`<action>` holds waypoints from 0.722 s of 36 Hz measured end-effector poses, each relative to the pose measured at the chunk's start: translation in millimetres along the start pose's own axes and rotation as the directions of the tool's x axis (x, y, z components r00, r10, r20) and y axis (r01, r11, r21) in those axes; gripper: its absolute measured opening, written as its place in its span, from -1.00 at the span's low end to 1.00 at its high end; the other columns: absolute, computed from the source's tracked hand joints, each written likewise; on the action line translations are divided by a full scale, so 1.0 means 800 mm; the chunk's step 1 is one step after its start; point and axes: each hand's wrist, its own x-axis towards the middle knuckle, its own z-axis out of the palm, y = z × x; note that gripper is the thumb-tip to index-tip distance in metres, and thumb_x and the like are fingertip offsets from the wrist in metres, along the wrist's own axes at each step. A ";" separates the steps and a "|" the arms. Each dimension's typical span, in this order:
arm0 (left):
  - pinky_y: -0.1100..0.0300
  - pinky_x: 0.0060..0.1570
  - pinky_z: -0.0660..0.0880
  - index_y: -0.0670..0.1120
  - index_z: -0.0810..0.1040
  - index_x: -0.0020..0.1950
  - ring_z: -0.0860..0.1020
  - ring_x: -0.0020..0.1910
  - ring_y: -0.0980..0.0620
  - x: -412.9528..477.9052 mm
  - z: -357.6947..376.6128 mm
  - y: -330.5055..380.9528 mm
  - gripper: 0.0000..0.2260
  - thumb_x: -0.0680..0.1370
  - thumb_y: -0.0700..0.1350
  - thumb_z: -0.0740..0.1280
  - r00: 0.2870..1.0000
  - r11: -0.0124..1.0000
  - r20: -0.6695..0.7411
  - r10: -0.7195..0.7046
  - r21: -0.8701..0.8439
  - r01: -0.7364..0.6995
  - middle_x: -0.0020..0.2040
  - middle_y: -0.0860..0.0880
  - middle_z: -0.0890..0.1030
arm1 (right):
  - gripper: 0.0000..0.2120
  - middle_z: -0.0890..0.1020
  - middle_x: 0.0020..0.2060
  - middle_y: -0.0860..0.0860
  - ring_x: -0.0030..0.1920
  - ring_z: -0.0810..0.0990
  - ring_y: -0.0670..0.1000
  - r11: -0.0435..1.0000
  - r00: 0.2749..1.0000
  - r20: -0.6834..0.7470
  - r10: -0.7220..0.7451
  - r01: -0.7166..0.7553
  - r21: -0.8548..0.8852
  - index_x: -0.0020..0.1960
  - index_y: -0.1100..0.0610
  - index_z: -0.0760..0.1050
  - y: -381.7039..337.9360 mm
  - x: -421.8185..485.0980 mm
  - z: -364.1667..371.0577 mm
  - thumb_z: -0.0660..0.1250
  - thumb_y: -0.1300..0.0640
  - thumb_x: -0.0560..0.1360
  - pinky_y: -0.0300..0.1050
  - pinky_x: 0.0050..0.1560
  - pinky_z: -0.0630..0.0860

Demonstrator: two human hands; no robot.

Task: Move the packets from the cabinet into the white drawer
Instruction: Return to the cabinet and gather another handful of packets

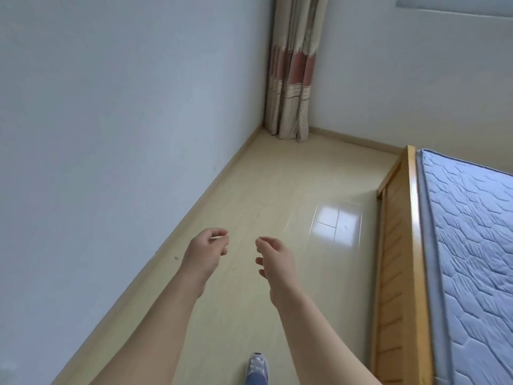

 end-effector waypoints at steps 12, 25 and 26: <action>0.12 0.07 0.44 -0.03 0.51 0.07 0.54 -0.02 0.01 0.240 0.137 0.147 -0.90 0.59 -0.14 0.23 0.985 0.998 0.162 0.064 0.011 -0.067 -0.06 0.00 0.56 | -0.89 0.53 -0.12 -0.10 -0.10 0.52 -0.06 0.997 0.991 -0.130 0.008 0.002 0.073 0.07 0.03 0.47 -0.137 0.237 -0.056 0.23 0.10 0.56 -0.27 -0.20 0.40; 0.19 -0.06 0.38 -0.01 0.51 0.07 0.51 0.01 0.02 0.533 0.268 0.313 -0.89 0.58 -0.13 0.23 0.921 0.966 0.350 0.170 0.127 -0.226 -0.06 0.02 0.54 | -0.92 0.52 -0.10 -0.08 -0.07 0.52 -0.04 0.991 0.962 -0.267 0.051 -0.016 0.133 0.03 0.01 0.47 -0.302 0.521 -0.086 0.22 0.10 0.56 -0.21 -0.13 0.41; 0.18 -0.06 0.38 0.00 0.51 0.06 0.51 0.02 0.01 0.549 0.280 0.324 -0.90 0.58 -0.13 0.24 0.918 0.966 0.363 0.158 0.135 -0.220 -0.05 0.02 0.54 | -0.92 0.52 -0.10 -0.08 -0.07 0.52 -0.03 0.988 0.959 -0.275 0.072 -0.031 0.149 0.04 0.01 0.46 -0.310 0.537 -0.092 0.22 0.09 0.56 -0.20 -0.11 0.41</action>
